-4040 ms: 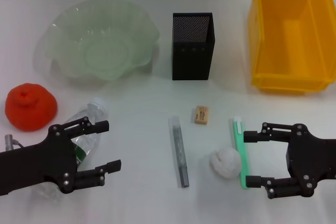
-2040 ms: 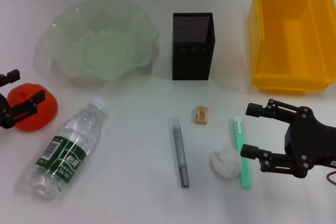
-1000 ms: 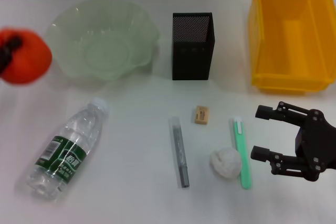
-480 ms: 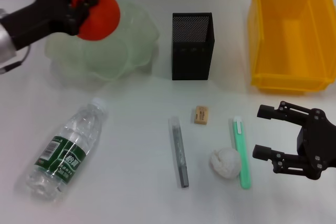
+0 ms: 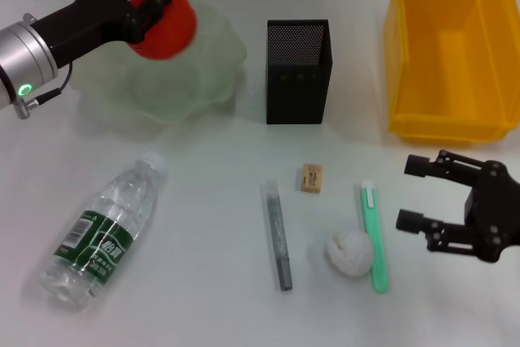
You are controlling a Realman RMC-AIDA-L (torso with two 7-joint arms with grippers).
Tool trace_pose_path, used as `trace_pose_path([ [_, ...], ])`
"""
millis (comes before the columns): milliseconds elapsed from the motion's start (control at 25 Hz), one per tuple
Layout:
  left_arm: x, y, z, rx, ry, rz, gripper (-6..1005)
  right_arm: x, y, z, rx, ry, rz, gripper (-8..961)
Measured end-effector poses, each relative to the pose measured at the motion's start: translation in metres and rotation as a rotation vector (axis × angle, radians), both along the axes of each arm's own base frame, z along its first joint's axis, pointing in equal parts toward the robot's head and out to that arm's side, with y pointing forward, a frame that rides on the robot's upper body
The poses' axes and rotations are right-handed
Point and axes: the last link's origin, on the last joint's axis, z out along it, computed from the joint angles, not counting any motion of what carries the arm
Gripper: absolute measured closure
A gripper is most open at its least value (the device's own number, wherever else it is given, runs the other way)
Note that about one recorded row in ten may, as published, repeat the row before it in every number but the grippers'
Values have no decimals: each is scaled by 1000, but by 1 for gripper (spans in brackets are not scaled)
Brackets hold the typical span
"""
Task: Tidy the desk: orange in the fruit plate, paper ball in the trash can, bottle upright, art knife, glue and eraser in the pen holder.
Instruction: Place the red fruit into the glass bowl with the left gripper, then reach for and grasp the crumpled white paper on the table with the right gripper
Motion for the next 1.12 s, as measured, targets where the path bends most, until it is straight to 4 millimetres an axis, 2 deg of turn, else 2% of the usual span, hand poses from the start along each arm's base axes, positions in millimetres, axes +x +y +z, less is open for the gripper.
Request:
trace_pose_path([
  [120, 2, -5, 4, -5, -16, -34, 779, -1, 6, 10, -30, -12, -49, 167],
  [200, 6, -22, 10, -42, -17, -139, 722, -6, 15, 27, -65, -56, -90, 167],
  [240, 6, -22, 10, -42, -17, -139, 676, -6, 15, 27, -65, -56, -90, 167],
  [320, 8, -36, 11, -80, -1, -206, 585, -14, 22, 39, -98, -117, -106, 167],
  [400, 9, -52, 12, -129, 17, -268, 493, -26, 29, 49, -144, -202, -134, 167],
  [520, 8, -63, 10, -170, 10, -293, 353, -46, 39, 62, -192, -344, -204, 167],
  [560, 9, -67, 9, -187, 5, -306, 307, -56, 44, 66, -201, -413, -223, 167],
  [600, 9, -74, 8, -215, -5, -329, 260, -75, 48, 69, -228, -575, -268, 167],
  [640, 10, -82, 5, -245, -15, -353, 248, -75, 48, 69, -228, -575, -268, 167],
  [760, 10, -100, -3, -331, -31, -392, 211, -107, 51, 61, -225, -849, -251, 167],
  [880, 6, -108, -8, -364, -29, -382, 186, -137, 52, 36, -244, -1042, -144, 168],
  [1000, 1, -113, -9, -371, -33, -369, 186, -154, 57, 17, -276, -1119, -83, 168],
  [1120, -1, -115, -8, -372, -34, -366, 187, -161, 61, 0, -318, -1150, -52, 168],
])
